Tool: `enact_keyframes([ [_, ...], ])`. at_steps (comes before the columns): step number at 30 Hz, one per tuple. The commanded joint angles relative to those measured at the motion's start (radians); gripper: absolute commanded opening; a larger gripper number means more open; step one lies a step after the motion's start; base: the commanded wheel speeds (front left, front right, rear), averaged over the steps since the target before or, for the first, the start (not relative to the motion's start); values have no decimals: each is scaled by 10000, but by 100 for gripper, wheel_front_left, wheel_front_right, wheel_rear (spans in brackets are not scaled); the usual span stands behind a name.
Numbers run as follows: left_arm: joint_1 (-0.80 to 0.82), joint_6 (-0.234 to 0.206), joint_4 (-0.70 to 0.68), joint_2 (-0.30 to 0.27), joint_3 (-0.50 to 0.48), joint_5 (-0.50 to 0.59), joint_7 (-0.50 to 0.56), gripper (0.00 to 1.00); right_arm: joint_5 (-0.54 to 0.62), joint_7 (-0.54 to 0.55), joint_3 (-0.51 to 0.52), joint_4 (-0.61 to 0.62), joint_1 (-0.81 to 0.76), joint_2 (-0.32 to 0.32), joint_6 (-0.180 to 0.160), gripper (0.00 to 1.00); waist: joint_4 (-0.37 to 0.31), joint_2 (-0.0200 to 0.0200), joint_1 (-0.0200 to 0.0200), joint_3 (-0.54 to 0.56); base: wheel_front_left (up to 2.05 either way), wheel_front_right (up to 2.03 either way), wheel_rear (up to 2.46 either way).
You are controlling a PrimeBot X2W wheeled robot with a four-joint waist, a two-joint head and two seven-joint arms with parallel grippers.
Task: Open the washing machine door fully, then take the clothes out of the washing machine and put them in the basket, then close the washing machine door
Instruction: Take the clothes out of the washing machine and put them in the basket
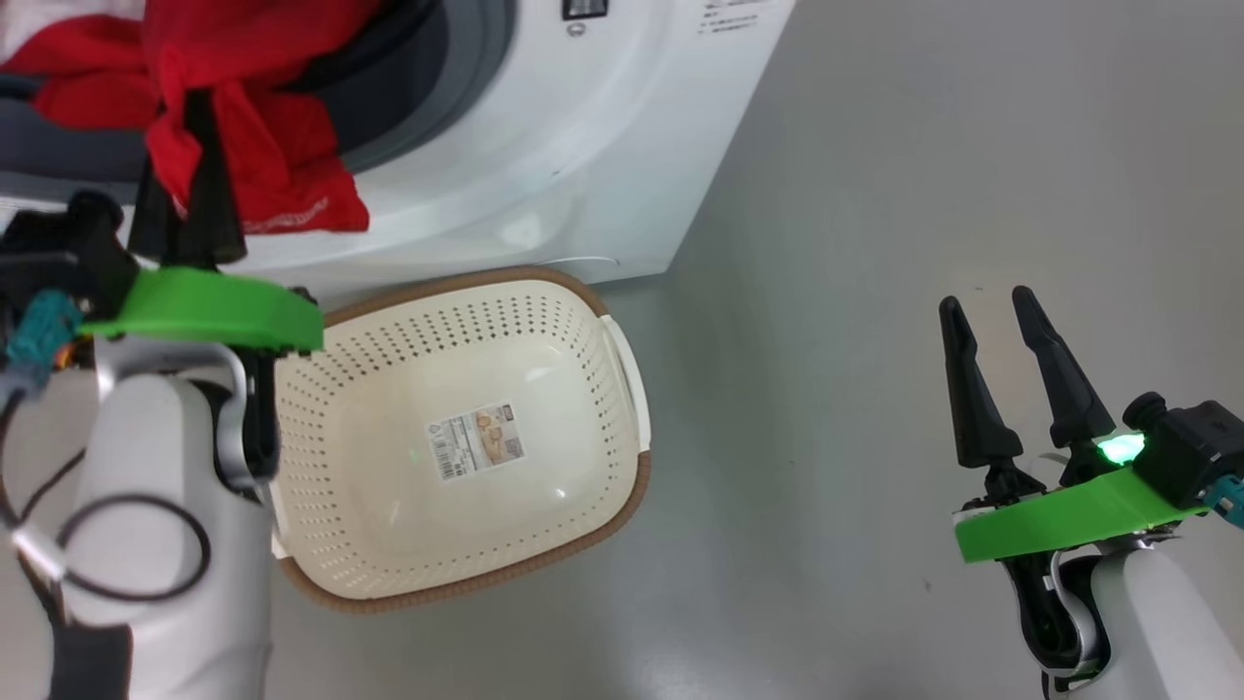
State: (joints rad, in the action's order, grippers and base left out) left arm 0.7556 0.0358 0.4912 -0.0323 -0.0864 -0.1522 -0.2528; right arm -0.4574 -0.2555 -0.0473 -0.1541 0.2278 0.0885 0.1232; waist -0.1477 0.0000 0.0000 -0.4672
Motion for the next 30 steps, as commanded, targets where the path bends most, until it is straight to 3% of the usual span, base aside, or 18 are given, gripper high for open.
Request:
enact_keyframes([
  [1, -379, 29, -661, -201, -172, -35, -89, 0, 183, -63, -167, 228, -172, 114, 75, 100, 147, 0, 0, 88, 0, 0, 0],
  [11, -1452, -398, -3475, -182, 447, -678, -89, 0, 195, -63, -175, 227, -168, 152, 75, 100, 363, 0, 0, 148, 0, 0, 0],
  [22, -1791, -846, -5991, -180, 873, -538, -89, 0, 184, -63, -155, 251, -78, 138, 75, 100, 339, 0, 0, 14, 0, 0, 0],
  [30, -2077, -940, -5630, -180, 1090, -638, -89, 0, 172, -63, -167, 293, -18, 106, 75, 100, 325, 0, 0, -123, 0, 0, 0],
])
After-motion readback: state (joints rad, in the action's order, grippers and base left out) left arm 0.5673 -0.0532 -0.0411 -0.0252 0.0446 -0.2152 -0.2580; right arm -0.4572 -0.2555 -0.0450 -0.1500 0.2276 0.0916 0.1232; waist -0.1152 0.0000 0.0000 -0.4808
